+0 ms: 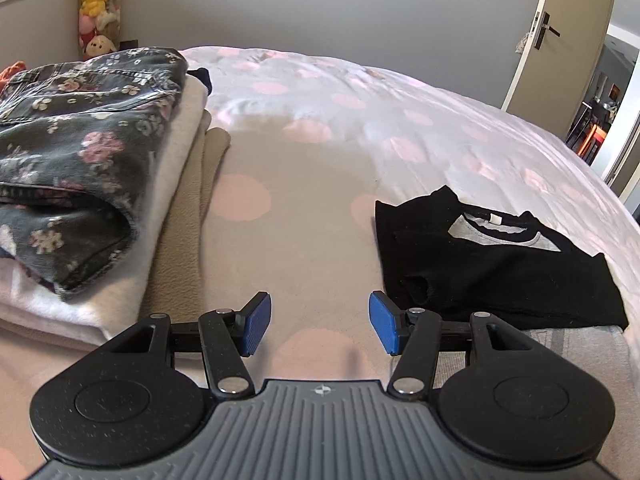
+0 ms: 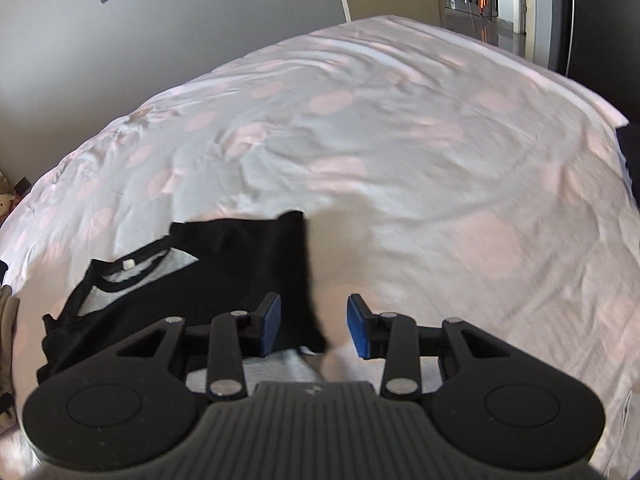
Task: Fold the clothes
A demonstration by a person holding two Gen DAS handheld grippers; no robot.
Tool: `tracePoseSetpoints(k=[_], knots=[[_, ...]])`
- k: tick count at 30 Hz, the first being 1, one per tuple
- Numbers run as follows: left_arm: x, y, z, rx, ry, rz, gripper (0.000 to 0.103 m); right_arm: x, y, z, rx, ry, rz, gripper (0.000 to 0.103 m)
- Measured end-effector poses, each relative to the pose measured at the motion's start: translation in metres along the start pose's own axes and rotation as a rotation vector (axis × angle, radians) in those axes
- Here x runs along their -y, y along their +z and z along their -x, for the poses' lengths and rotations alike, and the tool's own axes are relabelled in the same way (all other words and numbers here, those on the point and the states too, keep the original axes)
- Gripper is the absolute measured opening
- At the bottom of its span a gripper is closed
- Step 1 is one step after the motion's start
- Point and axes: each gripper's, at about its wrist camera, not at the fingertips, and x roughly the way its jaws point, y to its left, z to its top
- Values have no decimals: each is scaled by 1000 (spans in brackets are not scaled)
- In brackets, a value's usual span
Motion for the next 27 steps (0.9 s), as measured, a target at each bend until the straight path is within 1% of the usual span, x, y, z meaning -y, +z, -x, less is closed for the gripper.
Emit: tracePoseSetpoints(k=[4,7,9,10,11,12,13,15,17,21,23,24,25,26,27], knots=[[11,-4,-4,19,6,-40,52,7,-23,-21,-18,49,51,40],[15,-5,-4,34,2,-34,52,10,-32,-29,22,107,31,41],[14,-1,-6,38,-6,6,52,12,-34,-31,74,137,-7,48],[14,3,-10,29,-14,27,52,13,-34,-34,96,143,-28,53],[13,7,-14,19,-21,47,53,13,-34,-37,118,150,-48,55],[13,11,-17,10,-29,68,53,14,-34,-40,135,156,-69,55],[13,16,-22,2,-32,78,53,15,-34,-45,133,161,-94,55],[19,25,-34,-9,-20,56,53,18,-37,-56,111,169,-150,54],[26,33,-47,-20,-2,34,53,21,-42,-62,110,179,-180,54],[44,45,-73,-43,7,-9,53,16,-46,-63,140,166,-130,53],[55,47,-84,-52,19,-48,53,12,-45,-65,143,143,-93,48],[61,48,-90,-57,24,-69,44,11,-45,-65,143,137,-76,47],[66,48,-95,-64,26,-88,33,10,-45,-66,142,133,-60,41],[69,47,-99,-71,19,-98,11,9,-44,-66,140,134,-45,32],[71,47,-101,-73,11,-99,3,8,-44,-66,137,139,-34,28]])
